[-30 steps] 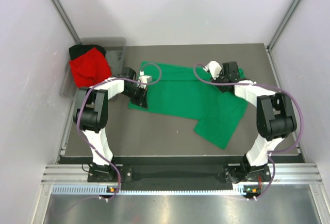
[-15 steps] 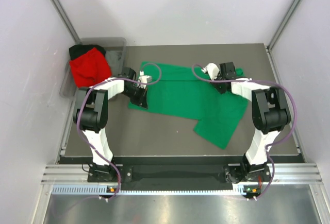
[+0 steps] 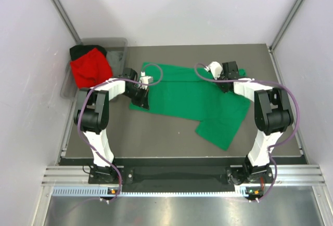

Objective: Fold and stack the t-shirts
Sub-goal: Fold the tshirt

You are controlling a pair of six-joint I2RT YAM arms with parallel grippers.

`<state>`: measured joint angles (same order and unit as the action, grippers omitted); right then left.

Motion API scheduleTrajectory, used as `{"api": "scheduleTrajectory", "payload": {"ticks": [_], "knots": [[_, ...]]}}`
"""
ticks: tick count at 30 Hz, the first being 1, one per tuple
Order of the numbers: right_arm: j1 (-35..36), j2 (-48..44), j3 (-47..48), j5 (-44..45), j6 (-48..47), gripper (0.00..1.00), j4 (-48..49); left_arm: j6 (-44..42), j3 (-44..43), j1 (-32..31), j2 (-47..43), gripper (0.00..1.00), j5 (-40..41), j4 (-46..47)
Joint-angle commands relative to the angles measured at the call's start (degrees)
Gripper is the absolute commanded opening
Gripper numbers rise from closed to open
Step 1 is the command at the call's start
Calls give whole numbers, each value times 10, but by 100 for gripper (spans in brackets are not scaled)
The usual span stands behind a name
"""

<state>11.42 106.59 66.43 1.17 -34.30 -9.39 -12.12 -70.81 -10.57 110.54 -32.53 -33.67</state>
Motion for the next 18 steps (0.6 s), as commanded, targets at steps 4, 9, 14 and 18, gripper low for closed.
{"api": "scheduleTrajectory", "payload": {"ticks": [4, 9, 14, 18], "knots": [[-18, 5, 59, 54, 6, 3, 45, -16, 17, -1, 27, 0, 34, 29], [-20, 22, 94, 97, 23, 22, 61, -15, 16, 0, 27, 0, 35, 28], [-18, -50, 33, 63, 28, 28, 89, -15, 17, -1, 21, 0, 38, 26], [-9, -116, -21, -48, -10, 25, 52, -13, 15, -1, 21, 0, 36, 25]]}}
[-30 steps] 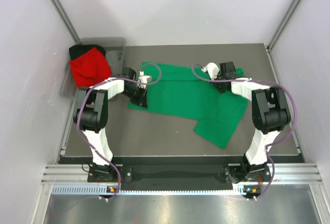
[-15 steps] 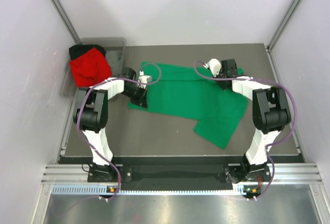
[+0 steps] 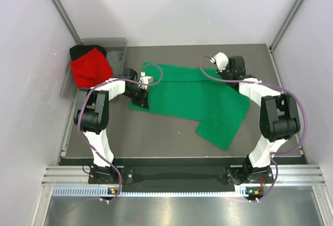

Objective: Fold and stack the t-shirts
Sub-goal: Fold the tshirt

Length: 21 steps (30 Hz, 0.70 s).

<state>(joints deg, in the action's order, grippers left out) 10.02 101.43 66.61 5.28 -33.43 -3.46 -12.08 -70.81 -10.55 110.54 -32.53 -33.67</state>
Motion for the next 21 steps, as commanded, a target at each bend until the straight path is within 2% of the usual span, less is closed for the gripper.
{"api": "scheduleTrajectory", "payload": {"ticks": [1, 9, 21], "knots": [[10, -67, -30, -102, -22, 24, -15, -13, 14, -1, 21, 0, 35, 25], [14, 15, -12, -108, -17, 20, -38, -14, 15, -1, 22, 0, 34, 23], [15, 71, 48, -82, -5, 27, -28, -16, 13, -1, 32, 0, 35, 24]]}}
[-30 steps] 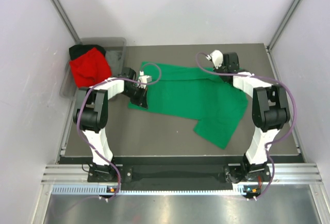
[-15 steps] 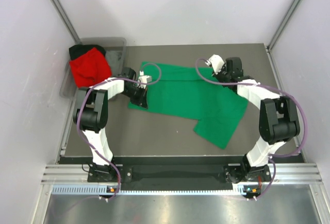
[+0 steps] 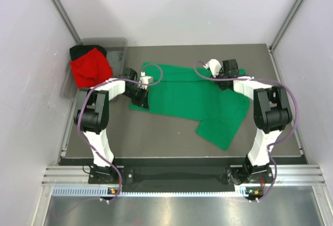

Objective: Fold and stack the t-shirts
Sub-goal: Fold the tshirt

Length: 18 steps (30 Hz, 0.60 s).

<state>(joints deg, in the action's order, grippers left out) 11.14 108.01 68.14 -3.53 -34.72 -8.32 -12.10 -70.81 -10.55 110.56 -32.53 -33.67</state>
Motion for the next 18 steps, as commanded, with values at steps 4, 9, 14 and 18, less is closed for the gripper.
{"api": "scheduleTrajectory", "payload": {"ticks": [4, 9, 14, 18], "knots": [[4, 12, 38, 12, 11, 27, 26, -15, 13, -1, 33, 0, 37, 24], [4, 26, 46, 16, 9, 27, 23, -15, 12, -1, 35, 0, 37, 22], [4, 40, 63, 28, 12, 31, 30, -16, 12, -1, 34, 0, 37, 21], [5, 49, 75, 32, 17, 31, 34, -16, 14, -1, 34, 0, 38, 20]]}}
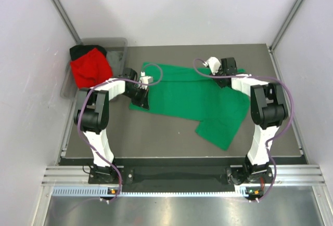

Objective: Fold and stack the t-shirts
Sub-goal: Fold the tshirt

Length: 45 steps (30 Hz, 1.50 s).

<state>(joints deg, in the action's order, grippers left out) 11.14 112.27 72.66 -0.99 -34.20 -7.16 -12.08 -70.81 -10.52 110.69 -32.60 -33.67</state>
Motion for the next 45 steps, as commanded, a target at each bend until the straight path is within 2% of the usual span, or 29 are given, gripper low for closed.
{"api": "scheduleTrajectory", "payload": {"ticks": [1, 3, 7, 10, 20, 22, 26, 27, 28, 30, 35, 41, 44, 45], "knots": [[5, 7, 32, 6, 12, 30, 22, -15, 14, -1, 33, 0, 39, 22], [6, 8, 31, 19, 12, 26, 23, -15, 14, -1, 34, 0, 39, 21], [7, 1, 20, 27, 11, 11, 28, -15, 12, -1, 36, 0, 39, 21], [11, -33, -5, 40, 10, 5, 40, -15, 13, -1, 35, 0, 39, 20], [77, -156, -89, 86, 10, 2, 30, -16, 12, -1, 29, 0, 38, 20], [92, -176, -110, 93, 17, 3, 23, -17, 13, 0, 26, 0, 39, 20], [117, -205, -127, 76, 40, 10, 1, -17, 12, -1, 25, 0, 39, 19], [115, -210, -131, 71, 43, 14, 1, -17, 11, -1, 26, 0, 39, 19], [117, -216, -131, 72, 46, 26, 4, -18, 8, -1, 27, 0, 40, 19], [113, -214, -122, 86, 42, 33, 7, -18, 7, -1, 30, 0, 41, 17], [57, -175, -85, 89, 51, 33, 14, -22, -13, -1, 31, 0, 48, 4], [-35, -111, -5, 37, 74, 34, -7, -37, -127, -1, 56, 0, 63, -46], [-65, -76, 30, 28, 79, 34, -9, -40, -200, -1, 86, 4, 81, -53], [-72, -58, 41, 21, 82, 34, -11, -43, -233, -1, 94, 12, 89, -54]]}}
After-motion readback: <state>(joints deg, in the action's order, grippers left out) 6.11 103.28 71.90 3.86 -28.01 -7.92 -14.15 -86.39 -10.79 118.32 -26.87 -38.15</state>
